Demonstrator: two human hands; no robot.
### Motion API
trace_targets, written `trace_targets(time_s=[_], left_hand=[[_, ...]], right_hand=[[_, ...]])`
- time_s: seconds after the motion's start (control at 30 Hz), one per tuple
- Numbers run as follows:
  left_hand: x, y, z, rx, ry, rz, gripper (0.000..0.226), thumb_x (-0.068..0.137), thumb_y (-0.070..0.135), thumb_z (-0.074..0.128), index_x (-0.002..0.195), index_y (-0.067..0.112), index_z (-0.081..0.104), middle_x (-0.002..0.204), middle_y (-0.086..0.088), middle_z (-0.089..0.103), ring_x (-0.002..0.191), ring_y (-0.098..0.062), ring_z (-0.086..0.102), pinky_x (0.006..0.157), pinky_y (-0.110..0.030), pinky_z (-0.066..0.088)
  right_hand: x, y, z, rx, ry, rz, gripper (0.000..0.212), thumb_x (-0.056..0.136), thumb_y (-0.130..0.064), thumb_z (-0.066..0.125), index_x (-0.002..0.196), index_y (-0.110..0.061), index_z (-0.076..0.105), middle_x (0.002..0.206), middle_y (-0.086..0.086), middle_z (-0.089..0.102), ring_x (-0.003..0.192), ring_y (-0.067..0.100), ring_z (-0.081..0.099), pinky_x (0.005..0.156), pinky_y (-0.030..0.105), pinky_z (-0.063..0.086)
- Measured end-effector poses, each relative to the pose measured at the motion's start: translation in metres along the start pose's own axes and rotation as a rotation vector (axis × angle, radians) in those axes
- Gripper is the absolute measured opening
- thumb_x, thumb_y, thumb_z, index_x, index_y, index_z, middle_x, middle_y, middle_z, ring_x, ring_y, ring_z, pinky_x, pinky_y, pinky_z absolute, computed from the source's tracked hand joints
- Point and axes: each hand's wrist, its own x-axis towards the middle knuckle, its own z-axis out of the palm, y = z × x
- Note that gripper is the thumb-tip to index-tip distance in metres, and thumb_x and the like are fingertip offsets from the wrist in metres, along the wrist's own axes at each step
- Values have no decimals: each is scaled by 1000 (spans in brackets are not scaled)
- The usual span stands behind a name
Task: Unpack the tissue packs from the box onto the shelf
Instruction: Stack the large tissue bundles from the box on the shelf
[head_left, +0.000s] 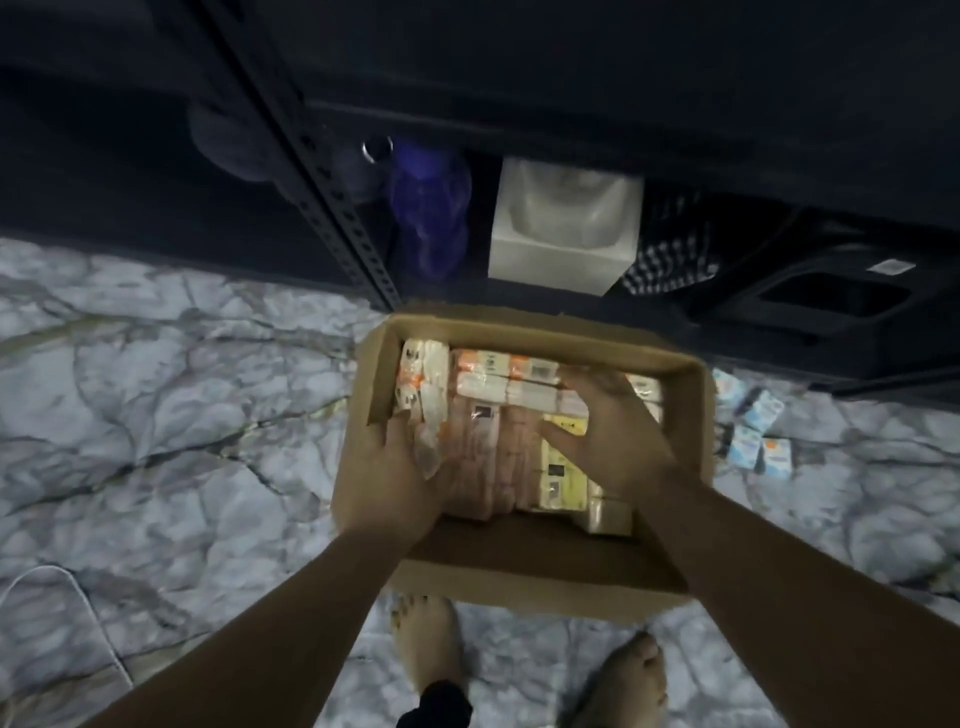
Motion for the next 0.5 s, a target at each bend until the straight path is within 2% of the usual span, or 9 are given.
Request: trace_targets(time_s=[0.13,0.23,0.37,0.43,0.5], left_hand=[[27,-2,26,-53,12,28,97,89,62,66,163,24,16,164,-1,26,149,-23,34,115,-40,37],[39,-2,46,-44,36,39,109,89,55,72,164,20,1,164,-9,23,151,-27,27,118,-42,34],[46,-6,59,13,67,20,120,78,47,86,164,15,10,147,-12,35,136,-30,36,109,-43,42],[47,-3,62,-2,82,22,109,79,38,85,162,14,19,147,-14,33,135,-32,36,110,-43,43],[48,-1,64,-45,61,4,95,84,29,79,160,18,22,152,-16,28,138,-37,37,112,-46,42]], right_hand=[[38,18,37,-147,36,-85,81,85,-63,73,151,-21,50,153,6,53,142,28,46,120,43,31],[50,30,51,-199,28,-47,88,85,-72,67,154,-24,43,153,4,51,138,30,45,117,46,31],[53,41,63,-298,17,-17,83,82,-58,74,154,-30,43,144,6,58,124,36,47,100,47,35],[49,44,67,-305,49,-15,79,80,-53,78,151,-33,47,134,4,66,117,37,48,95,46,36],[44,47,68,-277,86,-16,75,79,-56,77,146,-32,53,129,4,68,114,38,53,93,47,40]])
